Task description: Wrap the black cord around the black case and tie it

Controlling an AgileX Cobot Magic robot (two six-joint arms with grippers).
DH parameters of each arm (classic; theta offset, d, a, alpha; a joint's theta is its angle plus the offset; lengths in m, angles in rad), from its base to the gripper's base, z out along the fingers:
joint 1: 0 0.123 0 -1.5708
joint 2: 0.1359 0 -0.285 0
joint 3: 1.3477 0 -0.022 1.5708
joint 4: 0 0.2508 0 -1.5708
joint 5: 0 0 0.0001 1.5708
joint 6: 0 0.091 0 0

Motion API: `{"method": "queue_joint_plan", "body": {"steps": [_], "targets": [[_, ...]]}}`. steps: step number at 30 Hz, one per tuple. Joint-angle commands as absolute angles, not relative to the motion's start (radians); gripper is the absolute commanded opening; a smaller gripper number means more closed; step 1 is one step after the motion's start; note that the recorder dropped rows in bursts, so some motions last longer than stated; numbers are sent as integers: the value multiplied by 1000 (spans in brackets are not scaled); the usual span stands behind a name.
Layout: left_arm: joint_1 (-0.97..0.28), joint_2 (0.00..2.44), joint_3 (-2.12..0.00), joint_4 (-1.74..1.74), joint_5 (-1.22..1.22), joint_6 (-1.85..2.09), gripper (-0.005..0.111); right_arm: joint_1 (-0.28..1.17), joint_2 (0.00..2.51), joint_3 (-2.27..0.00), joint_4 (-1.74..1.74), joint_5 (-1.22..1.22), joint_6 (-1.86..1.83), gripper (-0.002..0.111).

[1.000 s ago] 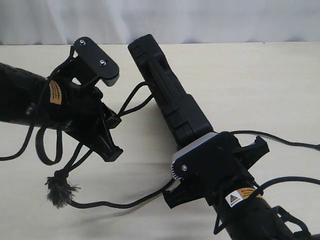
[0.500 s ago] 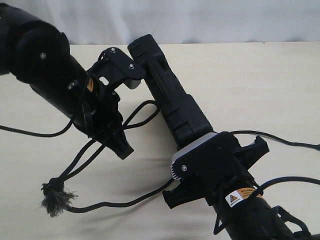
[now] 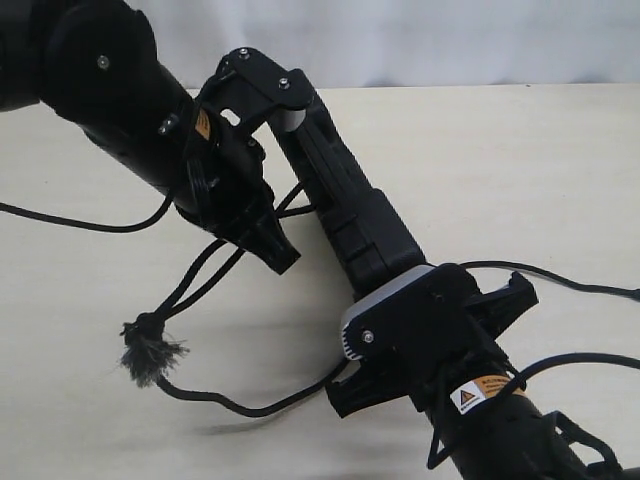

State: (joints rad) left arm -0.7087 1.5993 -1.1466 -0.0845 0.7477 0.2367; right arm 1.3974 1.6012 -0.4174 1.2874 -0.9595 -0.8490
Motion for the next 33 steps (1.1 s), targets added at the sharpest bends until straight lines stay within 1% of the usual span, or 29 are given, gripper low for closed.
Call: {"method": "queue_joint_plan", "body": {"steps": [1, 7, 14, 16, 17, 19, 21, 22, 26, 29, 33], "targets": [[-703, 1600, -1155, -98, 653, 238, 0, 1393, 1608, -404, 1309, -831, -856, 4], [-703, 1600, -1155, -90, 574, 240, 0, 1393, 1608, -404, 1308, -831, -878, 4], [-703, 1600, -1140, -61, 510, 240, 0, 1393, 1608, -404, 1286, -775, -957, 5], [-703, 1600, -1127, -37, 499, 240, 0, 1393, 1608, -404, 1286, -775, -955, 11], [-703, 1600, -1113, -32, 486, 240, 0, 1393, 1608, -404, 1289, -774, -953, 19], [-696, 1600, -1097, -23, 463, 240, 0, 1393, 1608, -404, 1292, -774, -953, 30], [-693, 1600, -1086, -8, 441, 240, 0, 1393, 1608, -404, 1301, -776, -949, 48], [-693, 1600, -1086, -8, 435, 240, 0, 1393, 1608, -404, 1306, -776, -949, 53], [-693, 1600, -1081, 0, 397, 240, 0, 1393, 1608, -404, 1353, -769, -949, 68], [-693, 1600, -1081, 15, 390, 240, 0, 1393, 1602, -404, 1353, -731, -957, 74], [-693, 1600, -1081, 30, 383, 240, 0, 1393, 1575, -404, 1353, -699, -969, 78]]}}
